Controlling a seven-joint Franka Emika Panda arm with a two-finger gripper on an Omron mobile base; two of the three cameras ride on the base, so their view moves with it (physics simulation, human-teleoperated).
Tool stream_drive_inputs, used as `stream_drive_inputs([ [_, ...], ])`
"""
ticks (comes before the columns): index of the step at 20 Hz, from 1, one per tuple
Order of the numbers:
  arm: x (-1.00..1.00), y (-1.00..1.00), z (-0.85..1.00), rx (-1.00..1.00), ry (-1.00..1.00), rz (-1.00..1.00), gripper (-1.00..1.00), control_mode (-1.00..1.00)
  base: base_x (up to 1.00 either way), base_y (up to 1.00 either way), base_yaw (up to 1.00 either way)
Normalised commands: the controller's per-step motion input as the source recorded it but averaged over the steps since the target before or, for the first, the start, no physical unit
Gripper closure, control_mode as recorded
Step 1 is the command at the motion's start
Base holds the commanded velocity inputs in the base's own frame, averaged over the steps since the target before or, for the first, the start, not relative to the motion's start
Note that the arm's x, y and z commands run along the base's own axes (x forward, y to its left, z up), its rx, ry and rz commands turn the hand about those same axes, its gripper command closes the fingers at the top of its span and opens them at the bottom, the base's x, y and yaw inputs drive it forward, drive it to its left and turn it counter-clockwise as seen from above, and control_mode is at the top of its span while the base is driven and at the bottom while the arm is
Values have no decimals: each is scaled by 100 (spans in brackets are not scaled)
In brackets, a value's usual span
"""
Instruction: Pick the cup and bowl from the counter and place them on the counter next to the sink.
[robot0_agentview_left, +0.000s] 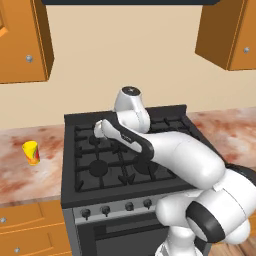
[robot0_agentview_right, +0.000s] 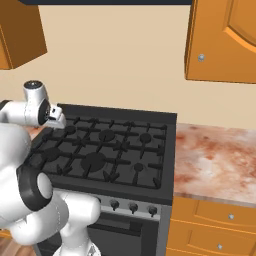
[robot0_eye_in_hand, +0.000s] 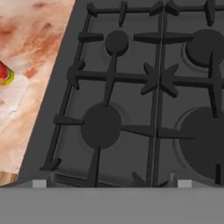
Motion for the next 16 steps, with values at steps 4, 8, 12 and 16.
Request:
stream_drive_inputs([
  [4,3,28,0,0,24,0,-100,-100,0,0,0],
  [8,18,55,-2,0,14,-2,-100,-100,0,0,0],
  [12,15,58,-10,0,-2,-6,-100,-100,0,0,0],
  [16,6,57,-42,0,-15,-8,-100,-100,0,0,0],
])
